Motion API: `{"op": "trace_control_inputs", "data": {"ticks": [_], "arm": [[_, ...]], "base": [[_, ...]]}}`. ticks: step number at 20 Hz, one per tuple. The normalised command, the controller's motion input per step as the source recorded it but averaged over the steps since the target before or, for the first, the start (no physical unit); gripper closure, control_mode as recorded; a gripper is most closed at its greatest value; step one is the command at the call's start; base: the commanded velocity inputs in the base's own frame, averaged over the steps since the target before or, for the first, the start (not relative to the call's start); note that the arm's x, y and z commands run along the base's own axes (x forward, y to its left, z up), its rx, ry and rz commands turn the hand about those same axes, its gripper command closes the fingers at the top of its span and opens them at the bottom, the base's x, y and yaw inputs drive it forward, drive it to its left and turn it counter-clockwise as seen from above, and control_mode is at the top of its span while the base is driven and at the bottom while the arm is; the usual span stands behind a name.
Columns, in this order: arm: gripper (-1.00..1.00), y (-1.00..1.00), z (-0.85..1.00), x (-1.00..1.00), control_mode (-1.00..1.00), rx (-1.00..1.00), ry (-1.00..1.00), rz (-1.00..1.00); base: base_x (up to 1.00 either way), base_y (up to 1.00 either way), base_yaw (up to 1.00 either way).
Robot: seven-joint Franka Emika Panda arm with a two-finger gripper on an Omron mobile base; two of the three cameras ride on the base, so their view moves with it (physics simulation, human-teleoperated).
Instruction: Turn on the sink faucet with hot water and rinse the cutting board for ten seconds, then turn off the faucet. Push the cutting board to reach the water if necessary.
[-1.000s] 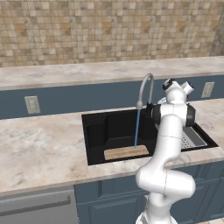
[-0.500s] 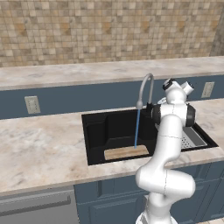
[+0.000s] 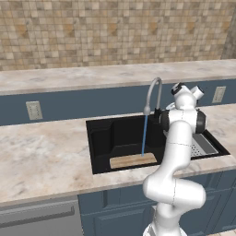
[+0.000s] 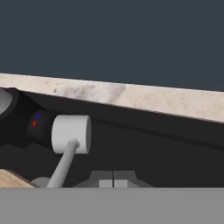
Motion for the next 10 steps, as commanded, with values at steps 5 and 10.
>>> {"op": "trace_control_inputs", "data": {"ticks": [5, 10], "arm": [[1.0, 0.31, -0.12, -0.03, -1.0, -0.01, 0.0, 0.0], [1.0, 0.31, -0.18, -0.03, -1.0, 0.0, 0.0, 0.0]], "base": [[0.0, 0.0, 0.0], [0.0, 0.0, 0.0]]}}
